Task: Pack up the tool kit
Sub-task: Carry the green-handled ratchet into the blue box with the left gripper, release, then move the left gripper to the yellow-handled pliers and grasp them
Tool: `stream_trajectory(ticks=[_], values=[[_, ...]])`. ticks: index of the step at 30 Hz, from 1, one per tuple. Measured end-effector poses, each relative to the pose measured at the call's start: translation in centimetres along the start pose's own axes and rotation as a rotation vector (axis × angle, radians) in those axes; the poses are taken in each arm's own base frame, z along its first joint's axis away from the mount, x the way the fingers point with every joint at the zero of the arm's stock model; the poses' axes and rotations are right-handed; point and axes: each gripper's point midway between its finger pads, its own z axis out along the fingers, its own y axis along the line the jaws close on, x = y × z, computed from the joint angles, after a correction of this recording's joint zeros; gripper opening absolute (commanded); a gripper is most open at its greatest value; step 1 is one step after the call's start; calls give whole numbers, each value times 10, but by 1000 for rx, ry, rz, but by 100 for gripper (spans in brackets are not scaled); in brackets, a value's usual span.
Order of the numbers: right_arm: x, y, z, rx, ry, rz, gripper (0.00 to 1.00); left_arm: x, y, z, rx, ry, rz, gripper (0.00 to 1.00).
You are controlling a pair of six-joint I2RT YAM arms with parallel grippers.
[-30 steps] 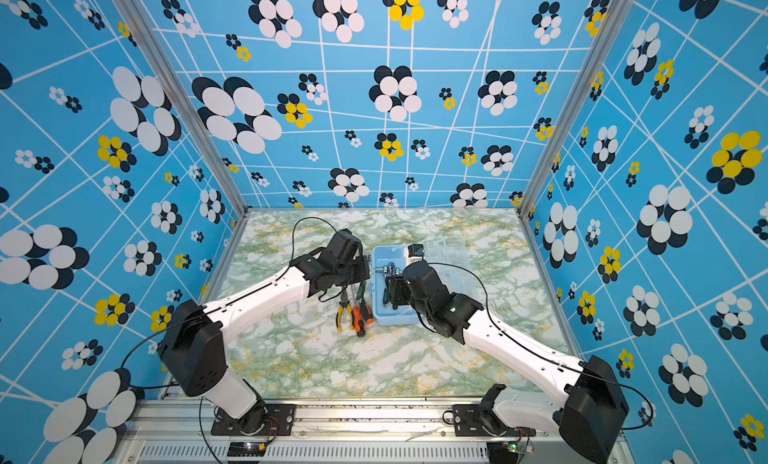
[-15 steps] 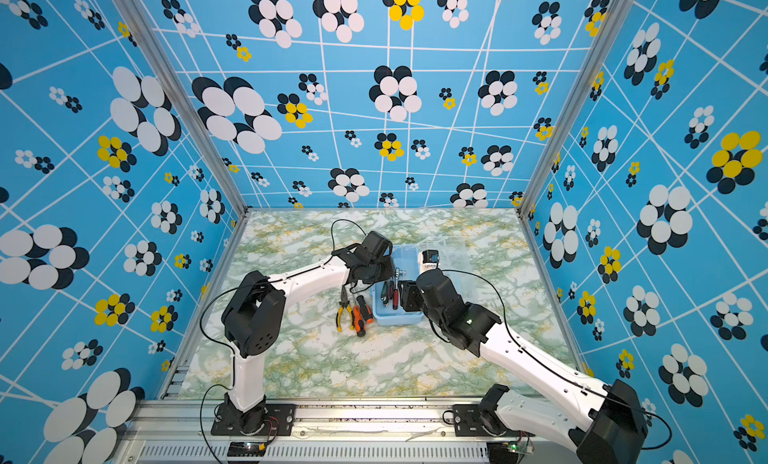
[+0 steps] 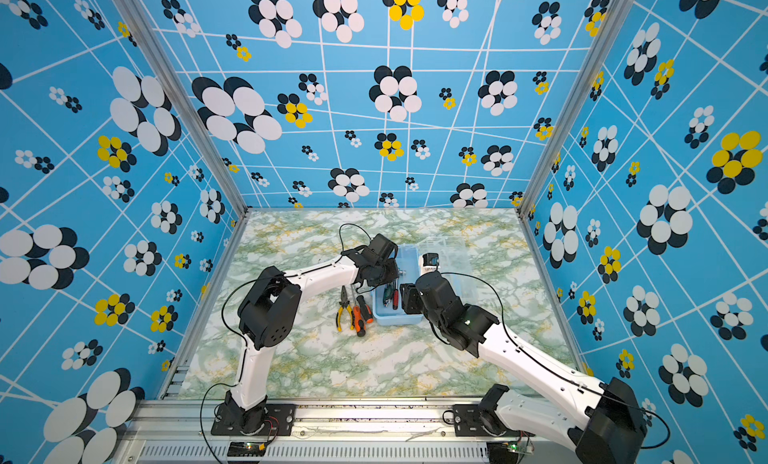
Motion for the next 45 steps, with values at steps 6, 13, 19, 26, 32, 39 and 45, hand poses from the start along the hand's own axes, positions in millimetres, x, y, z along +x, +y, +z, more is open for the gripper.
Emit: stream_trajectory(ticks=[6,13,19,26,32,39,45], values=[[3,-1,3,8,13,-1,57,-2,-2,-1,8,0,-5,30],[6,-2,4,14,25,-5,57,-7,-6,-5,28,-17,3,40],[1,5,4,6,30,-13,57,-20,-13,-42,58,-83,33,42],[-3,38,1,-49,33,-85,67,-30,3,-113,39,-221,85,53],[16,60,13,-60,83,-167,64,-22,42,-151,-59,-298,129,54],[38,74,23,-66,138,-226,64,18,107,-149,-209,-231,170,53],[45,73,28,-55,157,-235,65,58,152,-131,-299,-128,185,49]])
